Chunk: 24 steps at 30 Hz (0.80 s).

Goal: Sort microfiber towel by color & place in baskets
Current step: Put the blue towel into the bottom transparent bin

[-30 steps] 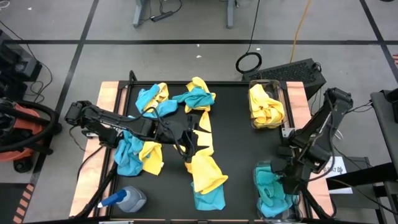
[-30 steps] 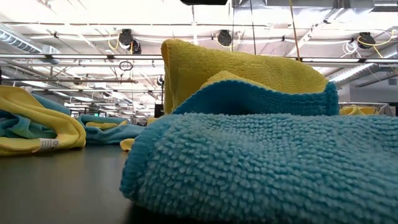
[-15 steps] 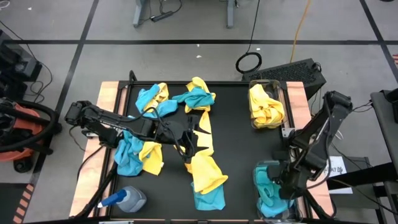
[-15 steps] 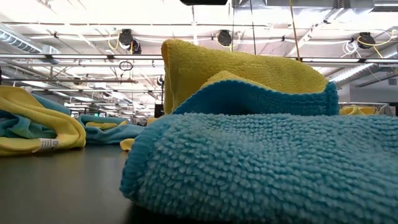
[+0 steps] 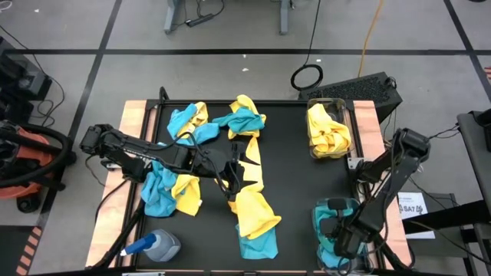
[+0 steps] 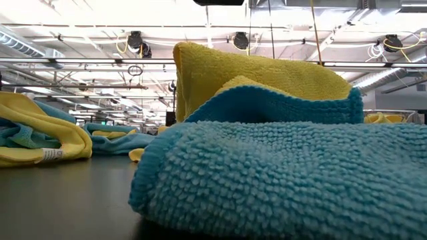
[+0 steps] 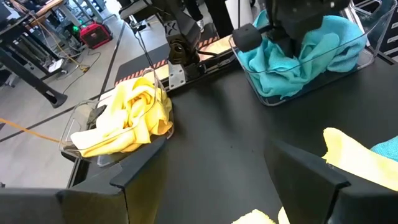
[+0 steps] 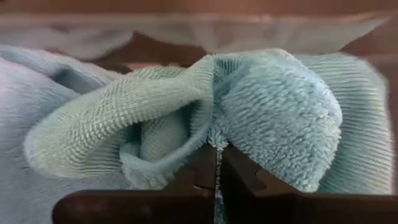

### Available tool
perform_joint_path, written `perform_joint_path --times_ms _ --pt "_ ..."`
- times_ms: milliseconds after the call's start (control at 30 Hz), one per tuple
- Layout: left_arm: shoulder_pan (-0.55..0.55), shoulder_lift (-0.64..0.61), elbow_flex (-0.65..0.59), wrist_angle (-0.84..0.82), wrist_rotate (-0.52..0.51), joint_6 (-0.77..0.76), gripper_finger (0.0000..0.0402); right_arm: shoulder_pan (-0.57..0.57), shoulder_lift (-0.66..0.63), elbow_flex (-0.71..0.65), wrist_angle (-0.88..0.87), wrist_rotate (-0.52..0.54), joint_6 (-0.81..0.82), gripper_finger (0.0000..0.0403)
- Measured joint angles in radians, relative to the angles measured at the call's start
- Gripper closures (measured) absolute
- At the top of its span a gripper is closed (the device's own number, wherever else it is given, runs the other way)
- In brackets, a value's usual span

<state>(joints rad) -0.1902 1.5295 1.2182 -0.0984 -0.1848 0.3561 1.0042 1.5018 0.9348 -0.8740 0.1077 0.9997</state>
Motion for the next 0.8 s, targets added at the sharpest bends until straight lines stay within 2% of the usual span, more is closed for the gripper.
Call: perform_joint_path --times_ms 200,533,700,800 --pt "0.006 0.000 0.000 -0.006 0.000 0.000 0.0130 -0.001 0.047 0.000 0.022 -0.011 0.006 0.0397" --pt "0.014 0.000 0.000 -0.005 -0.001 -0.003 0.0130 -0.001 0.032 0.020 0.032 -0.033 0.000 0.0394" --pt "0.014 0.000 0.000 0.006 -0.001 -0.003 0.0130 -0.001 -0.025 0.055 0.024 -0.023 -0.018 0.0372" --pt "0.014 0.000 0.000 0.008 -0.001 -0.002 0.0130 -0.001 -0.074 0.075 0.017 0.018 -0.017 0.0352"
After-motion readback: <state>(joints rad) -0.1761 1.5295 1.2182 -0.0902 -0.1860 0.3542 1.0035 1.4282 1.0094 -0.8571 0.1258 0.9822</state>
